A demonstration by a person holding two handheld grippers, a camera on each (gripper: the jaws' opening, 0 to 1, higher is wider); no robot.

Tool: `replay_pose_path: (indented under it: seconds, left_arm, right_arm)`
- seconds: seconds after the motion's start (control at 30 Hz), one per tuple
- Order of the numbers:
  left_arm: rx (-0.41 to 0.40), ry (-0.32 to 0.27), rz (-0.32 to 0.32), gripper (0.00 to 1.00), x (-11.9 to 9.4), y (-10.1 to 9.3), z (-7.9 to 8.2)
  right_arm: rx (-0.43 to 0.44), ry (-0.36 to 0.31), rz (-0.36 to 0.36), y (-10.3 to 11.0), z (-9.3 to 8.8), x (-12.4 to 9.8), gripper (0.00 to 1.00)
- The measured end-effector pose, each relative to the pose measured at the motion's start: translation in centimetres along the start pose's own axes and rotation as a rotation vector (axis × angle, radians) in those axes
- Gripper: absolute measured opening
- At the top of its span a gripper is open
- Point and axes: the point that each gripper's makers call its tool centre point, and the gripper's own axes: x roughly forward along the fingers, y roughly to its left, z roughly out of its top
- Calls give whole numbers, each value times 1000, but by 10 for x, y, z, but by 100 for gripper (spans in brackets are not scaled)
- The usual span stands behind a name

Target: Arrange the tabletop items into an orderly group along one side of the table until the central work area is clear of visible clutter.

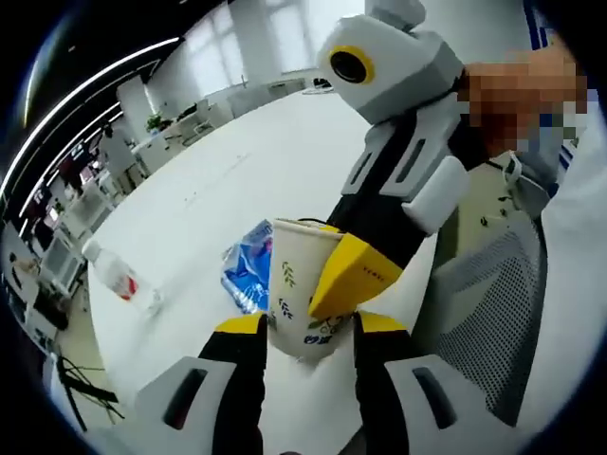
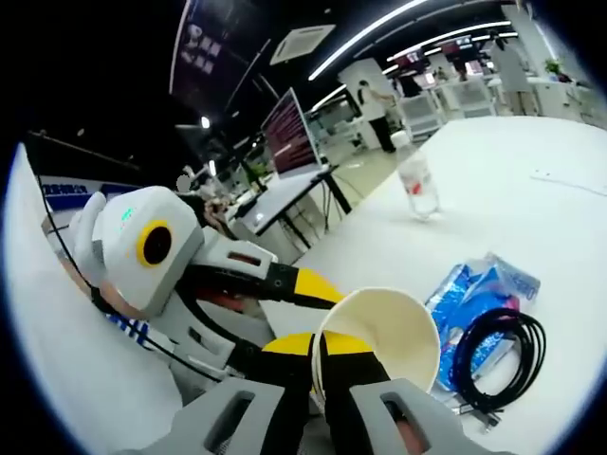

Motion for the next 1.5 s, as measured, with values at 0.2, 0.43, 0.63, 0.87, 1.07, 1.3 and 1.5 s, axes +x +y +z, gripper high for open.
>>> replay_pose_path:
  seconds: [0.2,0.43,0.63,0.87,1.07,1.3,1.5]
  left_arm:
    - [-134,-34,-12,36,3,3,-5]
    - [-286,-50,17,35,0,12,-17]
    - [-360,-43,72,34,-8,30,-30]
    - [-457,-51,113,33,-10,40,-43]
    - [-514,-36,146,33,-12,47,-58]
    - [-594,-32,190,32,-15,61,-77]
    - [-676,-53,230,32,-20,71,-89]
  right_arm:
    - [10,6,-20,-13,1,-1,0]
    - [20,-2,-21,-22,5,0,0]
    - [37,10,-25,-29,3,-2,0]
    - [50,12,-27,-30,3,-3,0]
    - [56,19,-28,-33,3,-2,0]
    - [62,18,-31,-37,7,0,0]
    - [57,23,-50,-42,12,3,0]
